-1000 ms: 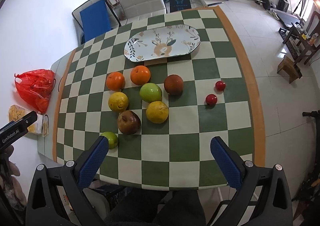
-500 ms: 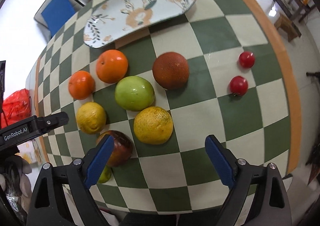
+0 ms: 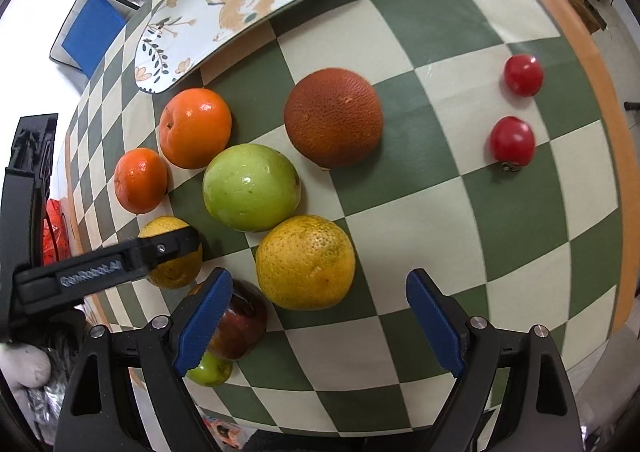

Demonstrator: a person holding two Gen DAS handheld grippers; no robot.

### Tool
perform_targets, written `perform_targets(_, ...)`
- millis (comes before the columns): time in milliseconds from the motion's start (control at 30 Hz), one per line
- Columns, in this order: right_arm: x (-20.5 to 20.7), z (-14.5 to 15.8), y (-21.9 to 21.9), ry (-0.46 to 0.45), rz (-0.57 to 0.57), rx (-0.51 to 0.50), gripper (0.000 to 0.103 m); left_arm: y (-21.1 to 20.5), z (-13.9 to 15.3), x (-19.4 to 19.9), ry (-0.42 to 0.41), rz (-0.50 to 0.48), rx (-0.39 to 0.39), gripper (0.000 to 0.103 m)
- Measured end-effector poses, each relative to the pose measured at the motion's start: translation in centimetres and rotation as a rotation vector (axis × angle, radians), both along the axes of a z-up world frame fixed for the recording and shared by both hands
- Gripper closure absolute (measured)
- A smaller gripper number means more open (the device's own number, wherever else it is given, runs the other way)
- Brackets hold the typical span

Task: Organize fruits
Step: 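Reach both grippers down to the two yellow oranges, then carry a yellow orange in each gripper onto the floral plate and release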

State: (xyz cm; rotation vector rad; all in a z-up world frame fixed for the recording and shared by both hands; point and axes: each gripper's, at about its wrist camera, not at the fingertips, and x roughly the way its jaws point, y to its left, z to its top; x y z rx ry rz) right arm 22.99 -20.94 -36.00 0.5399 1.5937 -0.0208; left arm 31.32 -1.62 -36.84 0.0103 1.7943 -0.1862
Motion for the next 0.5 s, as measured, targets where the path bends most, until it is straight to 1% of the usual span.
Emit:
perform_targets(67,0.3,-0.6,0.4,0.011,-0.003,0.008,0.017,0.0,-0.2,0.0,-0.008,0.007,-0.007,0.043)
perform_targets(133,0.7,-1.3,0.9,0.023,-0.001,0.014,0.017,-0.1,-0.3,-0.1,-0.02,0.006,-0.008,0.043)
perform_targets(200,1.0,-2.0,1.3,0.036,-0.003,0.018,0.023,-0.2,-0.6,-0.4,-0.033,0.002,-0.007,0.043)
perform_targets(267,1.2,-3.0,1.8,0.064,-0.003,0.026,0.038,-0.2,-0.3,-0.7,-0.041,0.001,-0.005,0.043)
perform_targets(300,1.2,-3.4,2.0,0.077,-0.003,0.022,0.041,-0.1,-0.1,-0.9,-0.048,-0.002,0.002,0.043)
perform_targets(367,1.2,-3.7,2.3,0.071,-0.004,0.017,0.042,0.1,0.2,-1.2,-0.054,-0.003,0.0,0.043)
perform_targets(500,0.9,-3.2,2.8,0.058,0.004,-0.014,0.042,1.0,0.8,-1.7,-0.05,0.01,-0.026,0.043)
